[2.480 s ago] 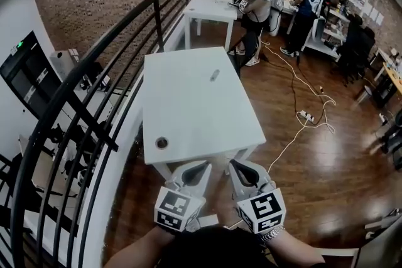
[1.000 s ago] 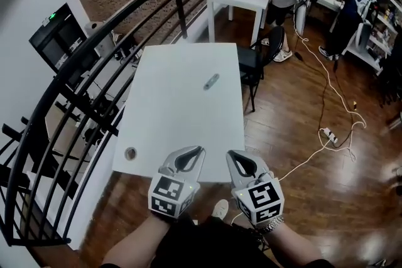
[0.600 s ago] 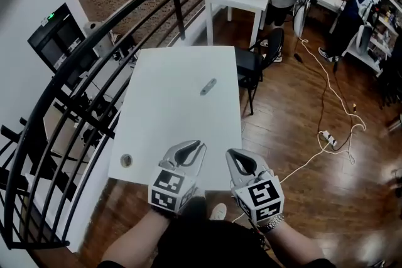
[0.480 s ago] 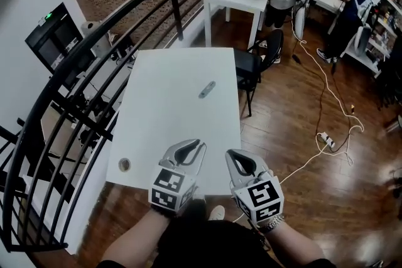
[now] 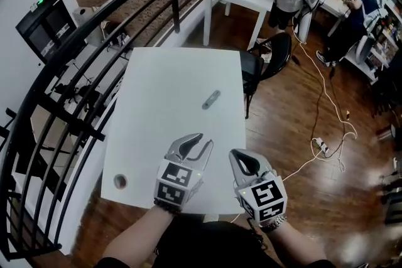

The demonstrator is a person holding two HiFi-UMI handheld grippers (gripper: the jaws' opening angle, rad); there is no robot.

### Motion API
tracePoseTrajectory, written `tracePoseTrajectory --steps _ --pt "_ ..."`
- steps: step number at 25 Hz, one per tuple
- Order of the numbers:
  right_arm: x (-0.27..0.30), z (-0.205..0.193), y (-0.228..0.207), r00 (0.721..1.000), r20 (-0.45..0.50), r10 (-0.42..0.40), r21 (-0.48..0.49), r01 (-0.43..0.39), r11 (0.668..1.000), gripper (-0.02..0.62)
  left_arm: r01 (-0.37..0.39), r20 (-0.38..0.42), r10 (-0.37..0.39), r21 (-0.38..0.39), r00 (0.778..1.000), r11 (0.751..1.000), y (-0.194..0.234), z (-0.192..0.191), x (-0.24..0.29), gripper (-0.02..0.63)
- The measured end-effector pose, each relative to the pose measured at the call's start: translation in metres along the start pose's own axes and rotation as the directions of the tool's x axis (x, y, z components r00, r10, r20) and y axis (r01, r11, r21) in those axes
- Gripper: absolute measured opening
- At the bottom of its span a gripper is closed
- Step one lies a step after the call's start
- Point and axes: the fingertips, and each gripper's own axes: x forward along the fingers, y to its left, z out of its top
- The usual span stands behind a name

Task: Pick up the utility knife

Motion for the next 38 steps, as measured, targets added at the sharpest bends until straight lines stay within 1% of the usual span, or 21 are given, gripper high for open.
tracePoseTrajectory --steps 6,10,15,21,27,31,34,38 --pt "0.038 -0.004 -0.011 0.997 -0.077 -0.020 -0.012 0.019 1.000 -0.008 0.019 -0.032 -0.021 -0.059 0.999 0.998 0.039 -0.005 0.037 0.138" --pt "0.059 -0.007 -0.016 0.994 -0.110 -0.003 -0.006 0.002 1.000 -0.008 0.015 -0.059 -0.021 -0.089 0.998 0.996 0.059 -0.010 0.060 0.150" --pt "0.079 -0.014 -0.033 0.991 -0.127 0.028 0.003 -0.028 1.000 0.000 -0.026 -0.093 0.021 -0.060 0.995 0.998 0.078 -0.015 0.090 0.161" --pt "0.104 -0.031 -0.059 0.985 -0.147 0.094 0.015 -0.092 0.996 0.002 -0.070 -0.151 0.065 -0.029 0.986 0.997 0.091 -0.030 0.134 0.181" --pt "0.127 -0.052 -0.082 0.969 -0.172 0.178 0.042 -0.173 0.984 0.002 -0.101 -0.233 0.102 0.019 0.967 0.995 0.102 -0.052 0.174 0.195" --pt "0.141 -0.060 -0.094 0.961 -0.175 0.215 0.053 -0.209 0.977 0.002 -0.119 -0.278 0.128 0.048 0.952 0.992 0.114 -0.063 0.195 0.210" --pt "0.151 -0.064 -0.099 0.955 -0.175 0.238 0.068 -0.229 0.971 0.002 -0.119 -0.310 0.132 0.060 0.942 0.991 0.120 -0.072 0.207 0.230" --pt "0.157 -0.069 -0.100 0.949 -0.180 0.257 0.093 -0.244 0.965 0.002 -0.102 -0.345 0.117 0.064 0.931 0.993 0.122 -0.082 0.221 0.247"
